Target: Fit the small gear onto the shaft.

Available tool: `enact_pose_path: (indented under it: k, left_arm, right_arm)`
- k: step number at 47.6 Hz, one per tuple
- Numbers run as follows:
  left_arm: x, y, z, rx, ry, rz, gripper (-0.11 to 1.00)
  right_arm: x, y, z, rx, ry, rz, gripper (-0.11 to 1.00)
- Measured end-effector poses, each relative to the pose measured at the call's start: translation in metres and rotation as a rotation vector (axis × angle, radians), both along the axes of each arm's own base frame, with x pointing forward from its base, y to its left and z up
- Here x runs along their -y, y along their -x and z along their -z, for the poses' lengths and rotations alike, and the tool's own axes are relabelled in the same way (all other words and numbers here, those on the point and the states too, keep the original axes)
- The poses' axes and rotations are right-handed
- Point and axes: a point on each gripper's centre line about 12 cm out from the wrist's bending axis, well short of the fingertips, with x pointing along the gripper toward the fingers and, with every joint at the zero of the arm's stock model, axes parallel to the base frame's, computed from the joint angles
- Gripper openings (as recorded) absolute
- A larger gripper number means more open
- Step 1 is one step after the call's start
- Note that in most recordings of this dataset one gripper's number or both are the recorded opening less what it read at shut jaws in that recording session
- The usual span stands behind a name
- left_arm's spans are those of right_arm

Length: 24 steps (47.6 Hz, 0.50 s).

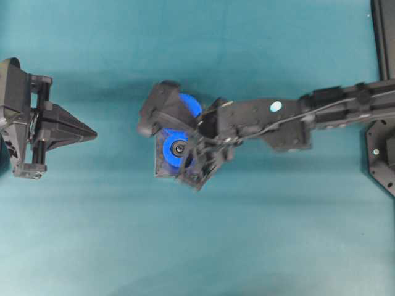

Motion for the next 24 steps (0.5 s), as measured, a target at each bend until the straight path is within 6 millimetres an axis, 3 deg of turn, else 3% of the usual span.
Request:
enact_pose_path:
  k: [6,14,24]
  left_arm:
    - [0.0,0.0,0.0,0.002,0.0,0.0,0.0]
    - [0.0,0.0,-0.001,0.002,0.0,0.0,0.0]
    - [0.0,0.0,0.0,0.002,0.001,-0.001,0.0]
  right_arm:
    - [0.034,-0.011,-0.012,0.014,0.038,0.023,-0.02]
    - [0.027,-0.015,-0.016,0.014,0.043,-0.003,-0.02]
    - [0.04,-0.016,-0.019,0.022,0.05,0.017,-0.02]
